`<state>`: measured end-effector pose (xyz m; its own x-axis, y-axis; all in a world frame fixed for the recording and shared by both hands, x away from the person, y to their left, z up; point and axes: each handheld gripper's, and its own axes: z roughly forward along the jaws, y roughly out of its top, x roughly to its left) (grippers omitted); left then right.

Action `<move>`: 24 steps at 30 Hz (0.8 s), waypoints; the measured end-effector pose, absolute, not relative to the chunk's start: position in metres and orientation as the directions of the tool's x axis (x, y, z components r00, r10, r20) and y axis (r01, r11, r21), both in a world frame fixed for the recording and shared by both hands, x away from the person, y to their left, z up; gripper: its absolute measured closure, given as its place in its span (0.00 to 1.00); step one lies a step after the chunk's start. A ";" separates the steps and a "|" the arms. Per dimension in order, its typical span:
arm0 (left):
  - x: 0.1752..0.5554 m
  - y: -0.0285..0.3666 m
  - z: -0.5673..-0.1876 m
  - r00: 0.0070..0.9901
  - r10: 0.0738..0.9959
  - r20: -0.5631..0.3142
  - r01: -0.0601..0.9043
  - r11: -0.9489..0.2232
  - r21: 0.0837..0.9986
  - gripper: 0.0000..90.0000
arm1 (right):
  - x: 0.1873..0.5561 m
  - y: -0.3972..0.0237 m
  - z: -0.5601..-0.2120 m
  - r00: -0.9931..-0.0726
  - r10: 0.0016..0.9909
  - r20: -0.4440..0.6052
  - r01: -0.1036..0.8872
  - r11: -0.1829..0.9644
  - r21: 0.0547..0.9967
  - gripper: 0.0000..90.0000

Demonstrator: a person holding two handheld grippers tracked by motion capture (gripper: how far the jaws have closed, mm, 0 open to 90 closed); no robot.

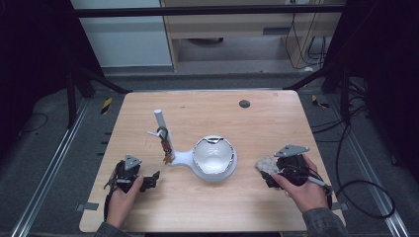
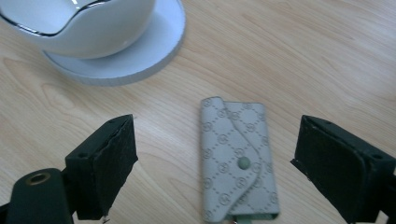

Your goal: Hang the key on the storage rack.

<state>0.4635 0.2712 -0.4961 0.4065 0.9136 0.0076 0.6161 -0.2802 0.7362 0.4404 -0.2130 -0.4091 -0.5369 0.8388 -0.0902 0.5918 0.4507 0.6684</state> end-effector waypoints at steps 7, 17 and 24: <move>0.466 0.271 -0.504 0.429 0.903 0.016 0.636 -0.314 0.705 0.05 | 0.451 -0.216 -0.406 -0.526 0.847 -0.072 0.632 0.447 0.633 0.10; 0.468 0.268 -0.509 0.439 0.898 0.017 0.623 -0.318 0.714 0.01 | 0.465 -0.218 -0.405 -0.533 0.842 -0.081 0.676 0.481 0.558 0.09; 0.467 0.268 -0.509 0.441 0.897 0.018 0.623 -0.320 0.714 0.01 | 0.463 -0.225 -0.418 -0.540 0.835 -0.101 0.686 0.506 0.523 0.09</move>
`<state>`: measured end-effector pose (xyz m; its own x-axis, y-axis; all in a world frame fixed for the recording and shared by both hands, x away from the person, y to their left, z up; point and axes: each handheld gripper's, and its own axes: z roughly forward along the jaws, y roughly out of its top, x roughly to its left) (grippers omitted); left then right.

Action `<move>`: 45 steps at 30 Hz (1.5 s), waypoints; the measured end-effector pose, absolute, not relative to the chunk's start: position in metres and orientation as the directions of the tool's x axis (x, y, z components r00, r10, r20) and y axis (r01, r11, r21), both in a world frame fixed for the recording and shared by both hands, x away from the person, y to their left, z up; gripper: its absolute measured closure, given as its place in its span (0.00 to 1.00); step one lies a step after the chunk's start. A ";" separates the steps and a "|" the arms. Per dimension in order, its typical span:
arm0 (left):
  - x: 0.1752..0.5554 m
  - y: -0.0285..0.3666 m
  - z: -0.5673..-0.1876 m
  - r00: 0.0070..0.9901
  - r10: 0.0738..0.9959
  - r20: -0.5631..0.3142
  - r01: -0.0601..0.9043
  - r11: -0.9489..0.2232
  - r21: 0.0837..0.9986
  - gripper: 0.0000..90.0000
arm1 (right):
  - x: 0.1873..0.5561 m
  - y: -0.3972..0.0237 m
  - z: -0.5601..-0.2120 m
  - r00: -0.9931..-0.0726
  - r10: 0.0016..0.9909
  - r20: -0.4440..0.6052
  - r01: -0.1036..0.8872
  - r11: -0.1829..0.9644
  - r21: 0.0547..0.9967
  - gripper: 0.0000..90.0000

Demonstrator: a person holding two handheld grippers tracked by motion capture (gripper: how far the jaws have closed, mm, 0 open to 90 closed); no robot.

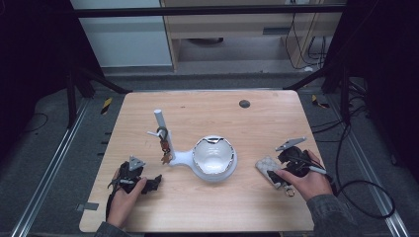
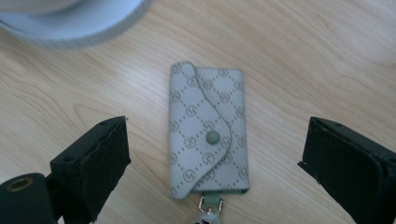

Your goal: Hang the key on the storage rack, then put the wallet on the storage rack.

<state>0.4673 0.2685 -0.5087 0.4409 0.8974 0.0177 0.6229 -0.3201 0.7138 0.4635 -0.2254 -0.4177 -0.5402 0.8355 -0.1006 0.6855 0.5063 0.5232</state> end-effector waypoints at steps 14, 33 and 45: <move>0.465 0.268 -0.509 0.440 0.898 0.019 0.625 -0.322 0.711 0.00 | 0.469 -0.248 -0.438 -0.484 0.874 -0.036 0.754 0.438 0.490 0.09; 0.463 0.268 -0.509 0.438 0.899 0.019 0.628 -0.321 0.709 0.00 | 0.475 -0.245 -0.451 -0.519 0.855 0.018 0.764 0.454 0.458 0.09; 0.463 0.267 -0.509 0.440 0.898 0.017 0.626 -0.320 0.711 0.00 | 0.477 -0.239 -0.464 -0.535 0.844 0.033 0.782 0.480 0.397 0.06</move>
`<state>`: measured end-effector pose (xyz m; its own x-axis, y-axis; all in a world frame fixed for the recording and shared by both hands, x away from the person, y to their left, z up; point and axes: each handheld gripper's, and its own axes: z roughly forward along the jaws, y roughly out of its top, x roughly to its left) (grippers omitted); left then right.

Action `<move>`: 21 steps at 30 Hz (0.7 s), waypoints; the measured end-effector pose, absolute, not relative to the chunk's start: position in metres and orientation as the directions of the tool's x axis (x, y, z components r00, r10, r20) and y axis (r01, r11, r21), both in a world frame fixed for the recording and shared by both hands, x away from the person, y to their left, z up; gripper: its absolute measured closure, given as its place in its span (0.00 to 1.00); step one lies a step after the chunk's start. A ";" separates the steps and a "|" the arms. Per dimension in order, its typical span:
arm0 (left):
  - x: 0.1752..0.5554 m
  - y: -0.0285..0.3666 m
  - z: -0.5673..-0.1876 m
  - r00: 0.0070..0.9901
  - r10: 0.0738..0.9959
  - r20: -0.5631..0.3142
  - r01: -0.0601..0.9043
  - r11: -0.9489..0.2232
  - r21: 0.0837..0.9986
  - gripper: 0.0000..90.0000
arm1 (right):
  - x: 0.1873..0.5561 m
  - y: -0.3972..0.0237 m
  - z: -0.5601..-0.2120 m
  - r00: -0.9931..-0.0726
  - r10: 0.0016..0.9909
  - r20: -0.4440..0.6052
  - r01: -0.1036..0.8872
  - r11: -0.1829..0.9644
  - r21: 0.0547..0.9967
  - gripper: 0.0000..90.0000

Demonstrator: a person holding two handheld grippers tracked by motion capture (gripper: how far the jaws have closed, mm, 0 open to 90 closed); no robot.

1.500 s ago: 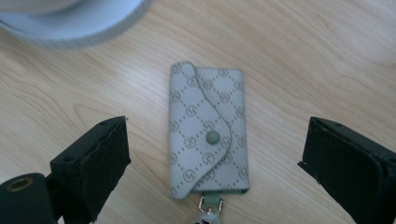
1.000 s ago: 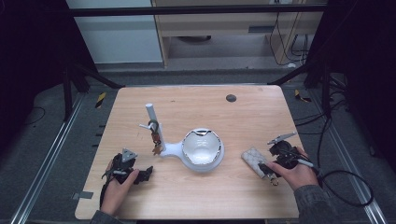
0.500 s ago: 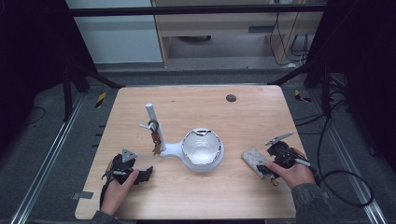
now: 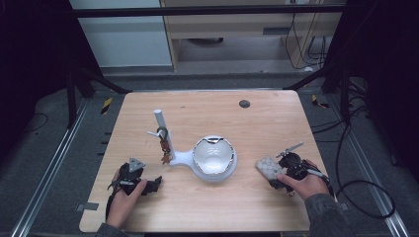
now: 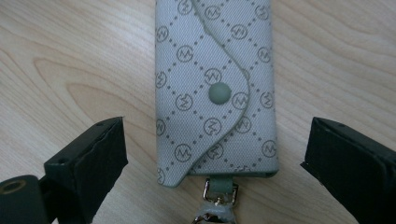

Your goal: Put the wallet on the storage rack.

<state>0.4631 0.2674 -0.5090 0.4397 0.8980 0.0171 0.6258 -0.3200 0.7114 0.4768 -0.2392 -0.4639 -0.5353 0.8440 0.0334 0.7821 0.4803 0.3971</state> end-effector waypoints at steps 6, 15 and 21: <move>0.463 0.267 -0.509 0.444 0.896 0.018 0.624 -0.324 0.712 0.00 | 0.479 -0.235 -0.468 -0.535 0.844 0.023 0.791 0.492 0.364 0.10; 0.463 0.267 -0.509 0.447 0.895 0.019 0.623 -0.326 0.711 0.00 | 0.481 -0.237 -0.471 -0.537 0.843 0.007 0.794 0.502 0.343 0.18; 0.463 0.267 -0.509 0.451 0.893 0.020 0.621 -0.329 0.711 0.00 | 0.483 -0.235 -0.473 -0.545 0.839 -0.002 0.788 0.513 0.340 0.24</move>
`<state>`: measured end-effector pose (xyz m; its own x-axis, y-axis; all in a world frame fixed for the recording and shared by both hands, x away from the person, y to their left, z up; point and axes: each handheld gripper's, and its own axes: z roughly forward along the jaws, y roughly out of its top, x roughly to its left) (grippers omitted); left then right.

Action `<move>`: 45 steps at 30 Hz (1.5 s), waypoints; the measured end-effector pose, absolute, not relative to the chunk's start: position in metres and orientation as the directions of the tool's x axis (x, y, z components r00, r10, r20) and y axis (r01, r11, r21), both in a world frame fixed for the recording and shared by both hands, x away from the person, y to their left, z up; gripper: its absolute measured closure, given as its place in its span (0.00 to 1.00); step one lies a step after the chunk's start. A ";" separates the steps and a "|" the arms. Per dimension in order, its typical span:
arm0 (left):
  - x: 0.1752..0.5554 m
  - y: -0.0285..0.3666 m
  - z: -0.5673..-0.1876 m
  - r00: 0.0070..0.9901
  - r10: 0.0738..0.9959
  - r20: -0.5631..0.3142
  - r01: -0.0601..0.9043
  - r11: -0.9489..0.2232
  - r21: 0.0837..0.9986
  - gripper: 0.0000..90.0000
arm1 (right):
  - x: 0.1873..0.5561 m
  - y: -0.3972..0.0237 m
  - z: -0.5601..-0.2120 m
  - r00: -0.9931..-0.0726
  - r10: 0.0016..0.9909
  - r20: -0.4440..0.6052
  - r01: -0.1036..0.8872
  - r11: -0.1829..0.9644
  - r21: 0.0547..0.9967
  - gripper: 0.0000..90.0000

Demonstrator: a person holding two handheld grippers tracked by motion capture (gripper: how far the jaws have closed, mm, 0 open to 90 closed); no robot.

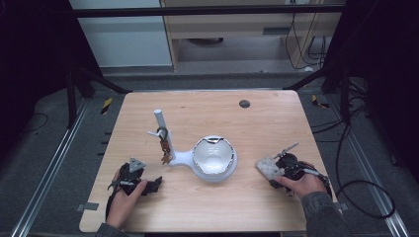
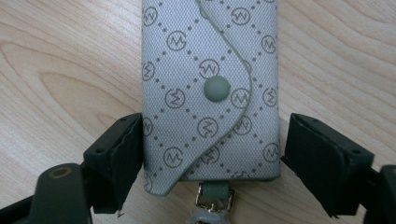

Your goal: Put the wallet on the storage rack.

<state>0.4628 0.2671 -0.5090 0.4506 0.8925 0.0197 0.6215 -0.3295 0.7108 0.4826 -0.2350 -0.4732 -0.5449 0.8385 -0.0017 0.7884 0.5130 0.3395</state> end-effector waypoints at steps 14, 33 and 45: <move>0.463 0.267 -0.509 0.453 0.891 0.020 0.620 -0.331 0.711 0.00 | 0.481 -0.231 -0.459 -0.592 0.805 -0.034 0.753 0.568 0.332 0.34; 0.464 0.266 -0.509 0.454 0.891 0.018 0.621 -0.331 0.710 0.00 | 0.467 -0.204 -0.377 -0.662 0.740 -0.120 0.666 0.653 0.361 0.35; 0.465 0.267 -0.509 0.461 0.887 0.019 0.617 -0.336 0.712 0.00 | 0.484 -0.155 -0.369 -0.718 0.679 -0.151 0.616 0.722 0.316 0.35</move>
<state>0.4651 0.2669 -0.5089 0.4614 0.8870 0.0187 0.6168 -0.3358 0.7119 0.4836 -0.1554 -0.3689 -0.7183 0.6790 -0.1513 0.6157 0.7218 0.3162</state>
